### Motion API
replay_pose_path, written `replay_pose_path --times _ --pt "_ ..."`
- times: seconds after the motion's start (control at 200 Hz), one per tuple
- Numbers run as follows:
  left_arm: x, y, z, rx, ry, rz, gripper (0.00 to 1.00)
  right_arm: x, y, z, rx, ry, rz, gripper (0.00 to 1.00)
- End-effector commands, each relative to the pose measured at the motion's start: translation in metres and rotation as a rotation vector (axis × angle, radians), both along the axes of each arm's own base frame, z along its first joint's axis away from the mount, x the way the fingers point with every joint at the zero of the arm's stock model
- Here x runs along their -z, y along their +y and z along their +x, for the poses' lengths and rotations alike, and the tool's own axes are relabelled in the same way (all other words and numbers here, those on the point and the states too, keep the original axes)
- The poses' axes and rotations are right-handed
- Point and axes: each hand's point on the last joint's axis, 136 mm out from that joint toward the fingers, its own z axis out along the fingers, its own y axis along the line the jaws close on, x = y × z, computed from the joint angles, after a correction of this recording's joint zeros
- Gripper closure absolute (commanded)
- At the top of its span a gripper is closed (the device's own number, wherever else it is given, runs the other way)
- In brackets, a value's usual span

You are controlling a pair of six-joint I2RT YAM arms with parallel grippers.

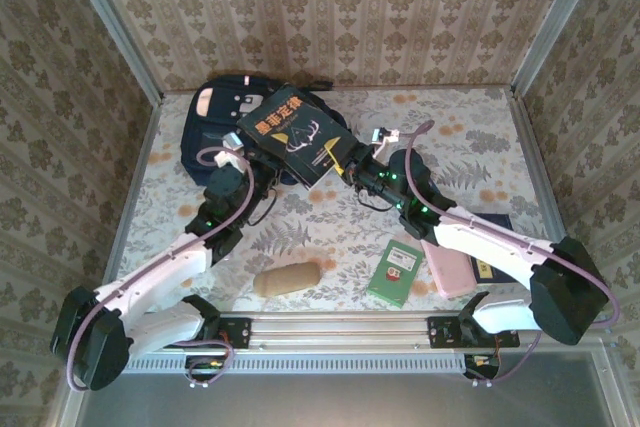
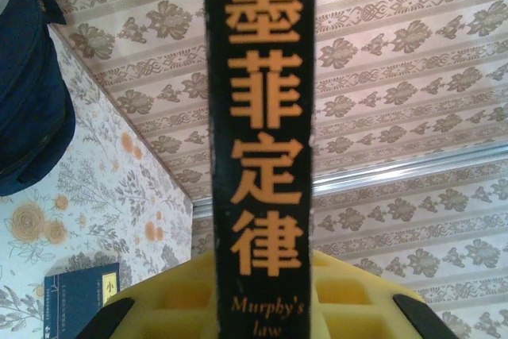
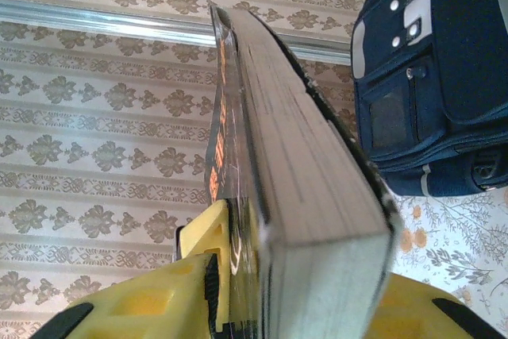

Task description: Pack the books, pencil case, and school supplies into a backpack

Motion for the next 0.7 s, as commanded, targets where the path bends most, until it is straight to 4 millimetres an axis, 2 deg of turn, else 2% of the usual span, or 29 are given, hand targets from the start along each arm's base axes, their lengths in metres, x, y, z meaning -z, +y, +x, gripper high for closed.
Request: replay_pose_path --times 0.0,0.19,0.25,0.375,0.4,0.575,0.645,0.695 --pt "-0.009 -0.006 -0.003 0.013 -0.014 -0.02 1.0 -0.042 0.011 -0.005 -0.032 -0.123 0.064 0.64" --pt "-0.005 -0.012 -0.004 0.022 0.001 -0.022 1.0 -0.038 0.014 -0.002 -0.026 -0.128 0.05 0.66" --pt "-0.004 -0.015 -0.004 0.031 0.003 -0.022 1.0 -0.035 0.011 -0.001 -0.008 -0.133 0.041 0.74" --pt "0.004 -0.019 -0.004 0.041 0.015 -0.001 1.0 -0.026 -0.005 0.003 0.056 -0.128 -0.029 1.0" --pt "0.005 -0.018 -0.003 0.038 0.013 0.013 1.0 -0.022 -0.01 0.004 0.075 -0.121 -0.049 1.0" --pt "0.024 -0.005 0.005 0.049 0.029 0.241 0.58 0.013 -0.062 0.01 0.19 -0.035 -0.217 1.0" --pt "0.028 0.001 0.014 0.084 0.025 0.392 0.48 0.024 -0.084 0.01 0.225 -0.019 -0.278 1.0" --pt "0.035 0.005 0.023 0.117 0.051 0.517 0.45 0.032 -0.1 0.007 0.249 -0.01 -0.33 1.0"
